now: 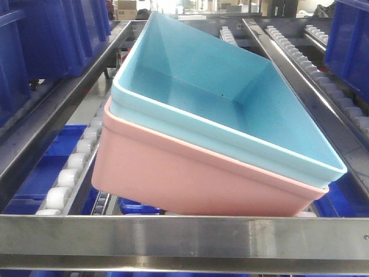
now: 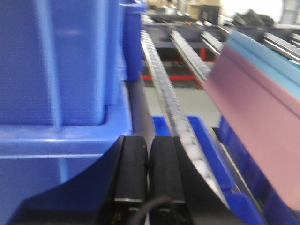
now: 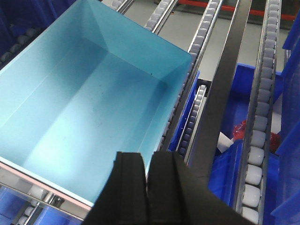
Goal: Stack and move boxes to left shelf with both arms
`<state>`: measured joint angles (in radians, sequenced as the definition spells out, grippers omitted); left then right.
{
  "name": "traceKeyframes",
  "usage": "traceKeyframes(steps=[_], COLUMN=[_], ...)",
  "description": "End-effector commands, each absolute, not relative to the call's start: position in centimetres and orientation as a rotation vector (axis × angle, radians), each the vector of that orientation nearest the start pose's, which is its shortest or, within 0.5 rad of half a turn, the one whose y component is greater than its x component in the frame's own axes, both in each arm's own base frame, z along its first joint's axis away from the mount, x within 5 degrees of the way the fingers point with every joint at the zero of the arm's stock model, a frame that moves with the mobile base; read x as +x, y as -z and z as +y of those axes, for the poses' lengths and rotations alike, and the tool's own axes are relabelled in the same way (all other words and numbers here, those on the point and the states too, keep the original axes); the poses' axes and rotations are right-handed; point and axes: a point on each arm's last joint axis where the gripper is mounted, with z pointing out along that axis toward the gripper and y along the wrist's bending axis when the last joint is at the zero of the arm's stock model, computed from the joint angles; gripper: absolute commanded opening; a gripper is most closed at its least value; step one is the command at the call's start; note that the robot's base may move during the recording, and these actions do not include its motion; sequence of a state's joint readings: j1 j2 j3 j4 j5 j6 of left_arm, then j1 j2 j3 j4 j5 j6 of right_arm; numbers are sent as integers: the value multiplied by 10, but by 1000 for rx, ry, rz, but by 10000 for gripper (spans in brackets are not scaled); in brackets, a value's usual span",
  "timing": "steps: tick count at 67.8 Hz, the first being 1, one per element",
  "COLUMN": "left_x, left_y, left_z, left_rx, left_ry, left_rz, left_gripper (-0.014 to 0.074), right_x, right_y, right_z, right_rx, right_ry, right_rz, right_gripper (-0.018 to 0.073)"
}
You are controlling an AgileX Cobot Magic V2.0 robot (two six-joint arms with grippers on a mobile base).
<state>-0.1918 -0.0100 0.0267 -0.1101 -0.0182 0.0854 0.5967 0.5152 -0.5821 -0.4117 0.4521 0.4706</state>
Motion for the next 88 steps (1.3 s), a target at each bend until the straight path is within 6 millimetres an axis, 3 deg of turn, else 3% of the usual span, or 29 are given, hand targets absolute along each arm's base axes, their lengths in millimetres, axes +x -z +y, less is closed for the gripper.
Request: traceKeyframes(steps=[1,67,80,88], left_x=[53,54,54,54], left_y=[-214,-210,-210,-210], left_z=[-7,-7,-7,-7], left_rx=[77,84,84,84], left_ry=[145,147,147,147], left_rz=[1280,1340,1340,1340], left_gripper=[-3,-4,-3,-3], right_x=[95,95,94,97], right_y=[-348,-347,-341,-325], right_z=[47,47,48,47], right_rx=[-357,-356,-347,-417], right_ry=[-340,-337,-365,-289], right_rz=[1709,1714,1743,1776], right_gripper=[55,55,55,55])
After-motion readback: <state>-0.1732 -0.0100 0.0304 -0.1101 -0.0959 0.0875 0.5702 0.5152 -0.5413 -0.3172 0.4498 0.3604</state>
